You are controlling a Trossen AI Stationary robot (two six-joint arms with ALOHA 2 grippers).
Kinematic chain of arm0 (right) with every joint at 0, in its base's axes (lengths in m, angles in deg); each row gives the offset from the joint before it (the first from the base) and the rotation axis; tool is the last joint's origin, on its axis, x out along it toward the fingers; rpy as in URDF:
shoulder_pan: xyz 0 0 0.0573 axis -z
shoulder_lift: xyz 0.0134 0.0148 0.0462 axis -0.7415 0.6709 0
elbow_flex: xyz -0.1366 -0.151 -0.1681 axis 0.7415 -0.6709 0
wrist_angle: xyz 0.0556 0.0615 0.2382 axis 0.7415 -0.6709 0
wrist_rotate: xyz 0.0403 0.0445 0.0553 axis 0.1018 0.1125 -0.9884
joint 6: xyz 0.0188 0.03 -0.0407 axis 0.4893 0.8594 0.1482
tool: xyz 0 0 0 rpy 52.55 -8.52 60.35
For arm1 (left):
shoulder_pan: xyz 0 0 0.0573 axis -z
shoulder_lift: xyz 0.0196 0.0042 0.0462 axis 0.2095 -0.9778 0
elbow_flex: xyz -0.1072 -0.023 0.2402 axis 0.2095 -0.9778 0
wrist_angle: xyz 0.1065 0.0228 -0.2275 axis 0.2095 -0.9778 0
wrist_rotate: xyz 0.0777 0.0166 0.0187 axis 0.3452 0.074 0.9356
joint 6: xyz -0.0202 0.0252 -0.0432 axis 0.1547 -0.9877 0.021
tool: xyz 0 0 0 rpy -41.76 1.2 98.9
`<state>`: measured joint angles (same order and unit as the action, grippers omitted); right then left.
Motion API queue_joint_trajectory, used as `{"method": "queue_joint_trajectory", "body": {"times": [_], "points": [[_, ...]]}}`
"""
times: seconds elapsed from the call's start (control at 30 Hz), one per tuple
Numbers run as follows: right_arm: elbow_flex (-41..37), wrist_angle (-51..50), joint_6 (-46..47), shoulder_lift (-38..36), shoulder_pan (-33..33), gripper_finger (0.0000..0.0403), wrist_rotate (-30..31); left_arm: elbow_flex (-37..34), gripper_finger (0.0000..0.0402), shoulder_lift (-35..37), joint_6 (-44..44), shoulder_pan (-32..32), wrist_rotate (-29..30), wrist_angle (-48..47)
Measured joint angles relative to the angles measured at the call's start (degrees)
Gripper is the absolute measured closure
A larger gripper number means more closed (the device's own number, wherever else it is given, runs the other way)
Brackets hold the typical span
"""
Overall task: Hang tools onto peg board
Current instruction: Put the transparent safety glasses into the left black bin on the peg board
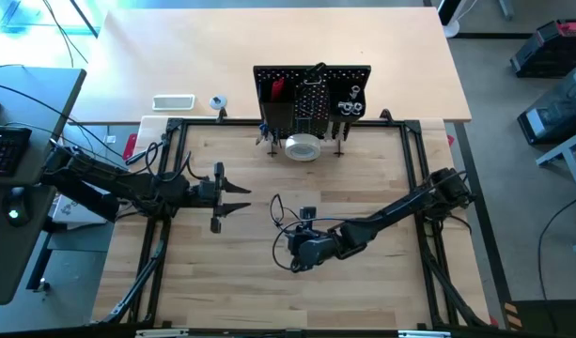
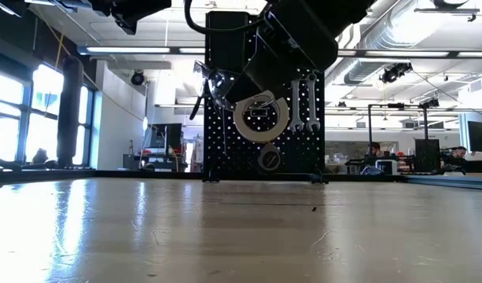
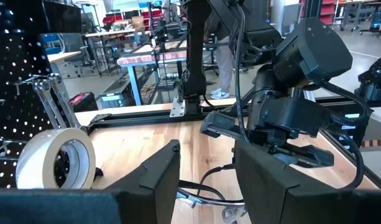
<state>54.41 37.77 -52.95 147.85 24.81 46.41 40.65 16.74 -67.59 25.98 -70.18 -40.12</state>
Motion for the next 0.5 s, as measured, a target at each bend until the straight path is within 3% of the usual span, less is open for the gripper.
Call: {"method": "queue_joint_trajectory", "body": {"times": [0.5], "points": [[0.0,0.03,-0.22,0.01,0.0,0.0396,0.48,0.0,0.0259,0.0,0.0,0.0,0.0,0.02]]}}
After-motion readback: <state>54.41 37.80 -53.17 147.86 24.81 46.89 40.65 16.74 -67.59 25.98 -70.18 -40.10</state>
